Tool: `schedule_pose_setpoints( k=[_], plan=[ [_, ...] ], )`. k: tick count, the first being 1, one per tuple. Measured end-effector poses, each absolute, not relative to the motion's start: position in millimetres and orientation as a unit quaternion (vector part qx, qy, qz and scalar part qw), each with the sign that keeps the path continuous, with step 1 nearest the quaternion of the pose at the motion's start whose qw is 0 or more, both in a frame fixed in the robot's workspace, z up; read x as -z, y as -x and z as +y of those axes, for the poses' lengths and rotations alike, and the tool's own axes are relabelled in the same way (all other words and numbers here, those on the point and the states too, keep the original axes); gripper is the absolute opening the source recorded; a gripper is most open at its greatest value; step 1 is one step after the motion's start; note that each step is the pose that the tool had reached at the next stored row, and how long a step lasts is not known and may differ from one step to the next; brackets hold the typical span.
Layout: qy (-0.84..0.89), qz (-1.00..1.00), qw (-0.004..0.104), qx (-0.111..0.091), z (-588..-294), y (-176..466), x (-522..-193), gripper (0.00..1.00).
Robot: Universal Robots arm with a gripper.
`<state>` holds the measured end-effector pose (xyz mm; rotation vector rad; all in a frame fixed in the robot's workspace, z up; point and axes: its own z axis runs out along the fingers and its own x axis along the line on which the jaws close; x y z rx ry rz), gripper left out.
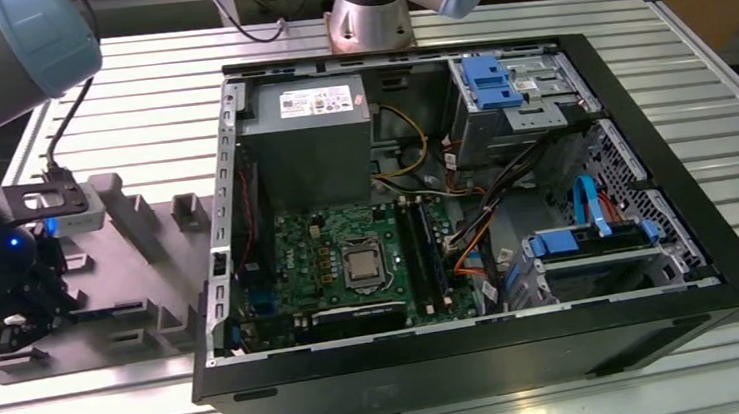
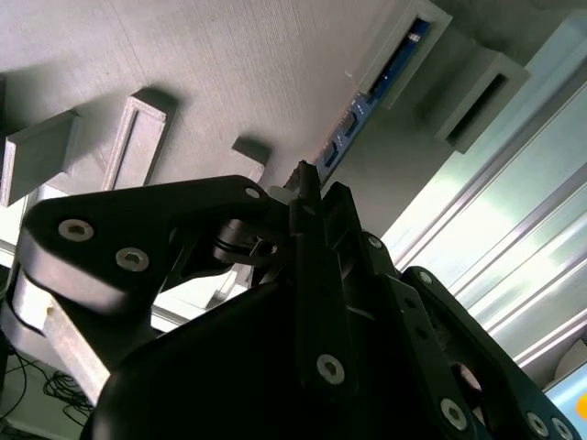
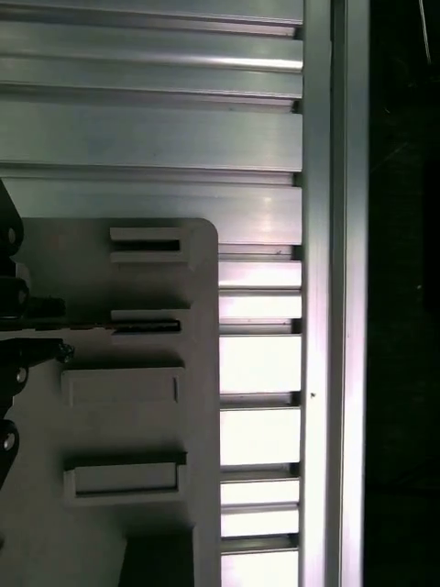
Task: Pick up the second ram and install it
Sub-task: 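Pick up the second ram and move it above second insertion slot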
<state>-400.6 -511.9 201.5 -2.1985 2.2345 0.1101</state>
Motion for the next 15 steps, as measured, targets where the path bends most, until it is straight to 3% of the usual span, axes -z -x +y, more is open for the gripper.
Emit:
schedule_pose_setpoints(
  k=[15],
  plan=[
    [0.701, 0.712, 0.002, -0.035, -511.9, 397.8, -201.9, 0.24]
  ],
)
